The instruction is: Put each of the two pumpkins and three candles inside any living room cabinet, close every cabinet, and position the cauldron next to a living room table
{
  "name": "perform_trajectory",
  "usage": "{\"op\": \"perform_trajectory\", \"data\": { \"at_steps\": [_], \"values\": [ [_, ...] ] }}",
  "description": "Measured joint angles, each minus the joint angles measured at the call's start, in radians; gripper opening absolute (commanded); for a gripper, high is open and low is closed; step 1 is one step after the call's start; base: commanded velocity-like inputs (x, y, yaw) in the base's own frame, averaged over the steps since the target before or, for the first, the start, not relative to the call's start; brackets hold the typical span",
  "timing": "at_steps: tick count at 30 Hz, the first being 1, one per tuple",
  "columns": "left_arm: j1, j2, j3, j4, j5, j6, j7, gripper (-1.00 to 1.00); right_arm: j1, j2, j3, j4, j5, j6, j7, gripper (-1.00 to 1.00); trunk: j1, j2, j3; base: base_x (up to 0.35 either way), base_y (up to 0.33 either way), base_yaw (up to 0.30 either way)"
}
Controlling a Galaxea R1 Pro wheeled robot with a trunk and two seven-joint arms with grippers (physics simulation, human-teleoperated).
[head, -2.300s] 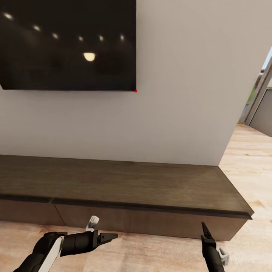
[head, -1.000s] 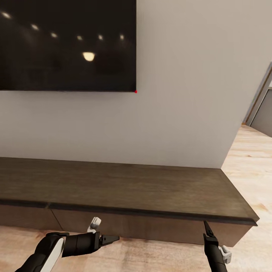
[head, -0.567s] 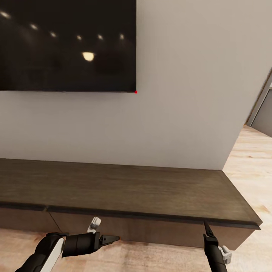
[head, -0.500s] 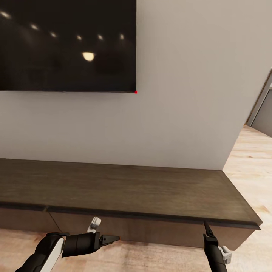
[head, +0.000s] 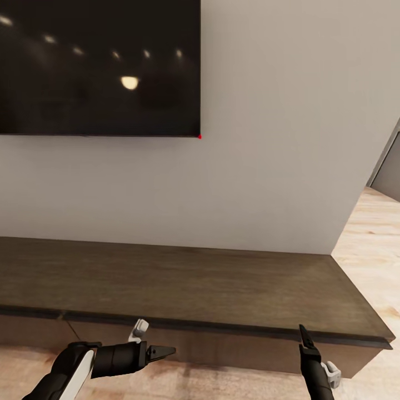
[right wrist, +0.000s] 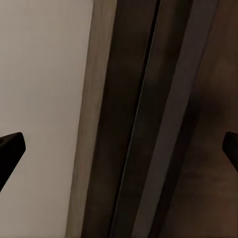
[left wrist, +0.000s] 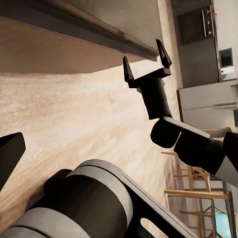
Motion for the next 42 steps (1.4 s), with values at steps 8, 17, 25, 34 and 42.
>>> {"op": "perform_trajectory", "data": {
  "at_steps": [8, 17, 25, 34, 42],
  "values": [
    [0.000, 0.001, 0.001, 0.000, 0.001, -0.001, 0.000, 1.00, 0.000, 0.000, 0.000, 0.003, 0.000, 0.000, 0.000, 1.00, 0.000, 0.000, 0.000, 0.004, 0.000, 0.000],
    [0.000, 0.000, 0.002, 0.000, 0.004, 0.000, 0.000, 1.00, 0.000, 0.000, 0.000, 0.021, -0.001, 0.000, -0.001, 1.00, 0.019, -0.035, -0.016, 0.000, 0.000, 0.000],
    [0.000, 0.000, 0.002, 0.000, 0.004, 0.000, 0.000, 1.00, 0.000, 0.000, 0.000, 0.021, -0.001, 0.000, -0.001, 1.00, 0.035, -0.063, -0.028, 0.000, 0.000, 0.000],
    [0.000, 0.000, 0.002, 0.000, 0.005, -0.001, 0.000, 1.00, 0.000, 0.000, 0.001, 0.021, 0.000, 0.000, -0.001, 1.00, 0.035, -0.063, -0.028, 0.008, 0.000, 0.000],
    [0.000, 0.000, 0.002, 0.000, 0.002, -0.001, 0.000, 1.00, 0.000, 0.001, 0.004, 0.021, 0.002, 0.000, -0.001, 1.00, 0.035, -0.063, -0.028, 0.007, 0.000, 0.000]
  ]
}}
